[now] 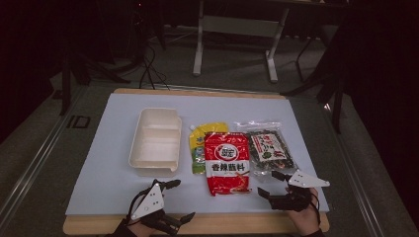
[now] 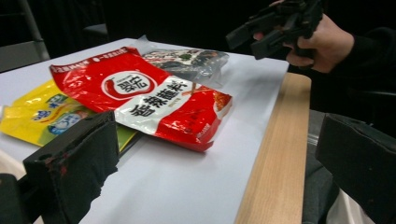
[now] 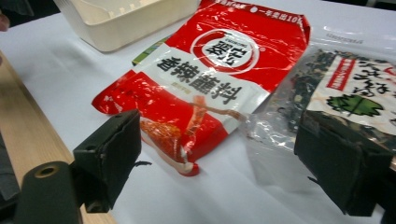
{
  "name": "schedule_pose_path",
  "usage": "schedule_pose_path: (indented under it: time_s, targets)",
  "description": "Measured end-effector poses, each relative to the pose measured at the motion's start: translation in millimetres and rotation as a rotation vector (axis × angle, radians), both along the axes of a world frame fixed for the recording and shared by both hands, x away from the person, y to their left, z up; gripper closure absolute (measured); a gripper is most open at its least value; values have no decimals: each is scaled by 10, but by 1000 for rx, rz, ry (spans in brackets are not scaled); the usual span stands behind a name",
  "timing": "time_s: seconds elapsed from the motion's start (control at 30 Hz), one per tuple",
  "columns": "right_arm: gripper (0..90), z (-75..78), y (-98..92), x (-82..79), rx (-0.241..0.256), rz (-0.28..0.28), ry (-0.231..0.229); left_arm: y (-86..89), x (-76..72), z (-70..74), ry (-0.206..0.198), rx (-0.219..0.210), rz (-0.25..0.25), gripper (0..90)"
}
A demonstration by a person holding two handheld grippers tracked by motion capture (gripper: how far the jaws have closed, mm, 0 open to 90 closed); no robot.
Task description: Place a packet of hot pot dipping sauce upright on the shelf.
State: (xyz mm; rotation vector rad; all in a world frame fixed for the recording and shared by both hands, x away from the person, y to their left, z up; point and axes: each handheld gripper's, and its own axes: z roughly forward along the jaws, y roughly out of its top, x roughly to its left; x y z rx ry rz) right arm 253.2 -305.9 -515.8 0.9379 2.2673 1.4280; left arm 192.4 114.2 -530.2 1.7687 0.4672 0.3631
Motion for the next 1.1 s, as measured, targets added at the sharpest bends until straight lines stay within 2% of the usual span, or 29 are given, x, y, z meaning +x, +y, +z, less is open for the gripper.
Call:
schedule_pose_path:
  time_s: [0.13, 0.27, 0.33, 0.43, 0.53, 0.77, 0.97, 1.1]
  targets:
    - [184, 4, -34, 8, 5, -4, 4, -8, 4, -3, 3, 7, -4, 7]
    - [209, 34, -7, 0, -6, 8, 1, 4, 1, 6, -1, -8, -7, 7]
    - [217, 68, 14, -5, 7, 24, 4, 7, -2, 12, -6, -15, -6, 7]
    - [219, 144, 59, 9, 14, 42, -6, 7, -8, 19, -13, -17, -9, 7]
    - [222, 249, 101, 49, -7, 46, -37, 1, -9, 15, -14, -10, -7, 7]
    - [241, 436, 200, 280, -46, 47, -77, -6, -4, 6, -9, -1, -10, 7]
    - [250, 495, 340, 520, -95, 54, -73, -7, -8, 1, -7, 1, -11, 7]
    - [270, 500, 395, 668, -104, 59, -63, -9, -11, 1, -8, 2, -13, 7]
